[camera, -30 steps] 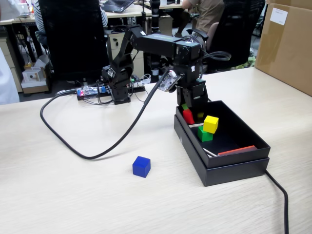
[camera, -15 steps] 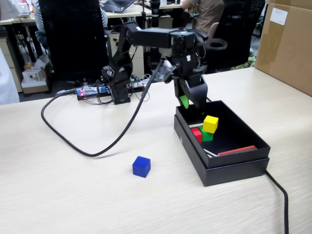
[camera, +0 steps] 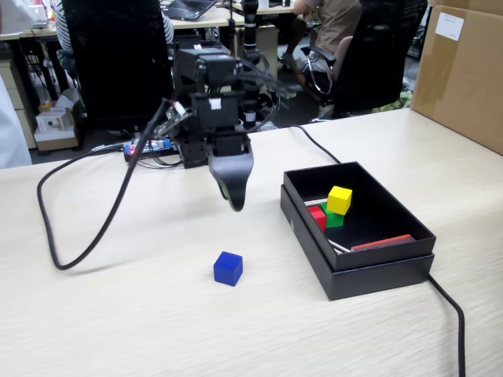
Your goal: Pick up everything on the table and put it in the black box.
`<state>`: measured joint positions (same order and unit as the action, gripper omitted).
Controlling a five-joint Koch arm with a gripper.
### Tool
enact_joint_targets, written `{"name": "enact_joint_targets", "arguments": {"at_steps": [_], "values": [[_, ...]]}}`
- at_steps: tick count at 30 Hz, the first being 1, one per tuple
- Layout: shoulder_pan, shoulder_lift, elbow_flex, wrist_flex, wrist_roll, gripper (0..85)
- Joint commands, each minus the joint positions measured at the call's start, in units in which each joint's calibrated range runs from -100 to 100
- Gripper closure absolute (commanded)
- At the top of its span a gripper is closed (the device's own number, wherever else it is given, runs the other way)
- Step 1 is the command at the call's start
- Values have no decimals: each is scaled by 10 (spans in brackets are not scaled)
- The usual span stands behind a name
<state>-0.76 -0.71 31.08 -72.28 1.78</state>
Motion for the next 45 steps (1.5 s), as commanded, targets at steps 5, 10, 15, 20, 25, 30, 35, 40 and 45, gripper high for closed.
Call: {"name": "enact_joint_targets", "arguments": {"at_steps": [5,10,15,20,25,30,35,40,45], "values": [[-16,212,205,4,0,415],[-20,252,215,4,3,415],[-28,312,240,4,4,422],[-30,358,272,2,4,548],[-26,365,273,-2,5,576],[-22,360,277,-3,10,575],[-12,361,285,-17,15,641],[-9,343,285,-17,19,774],[3,197,234,-19,19,774]]}}
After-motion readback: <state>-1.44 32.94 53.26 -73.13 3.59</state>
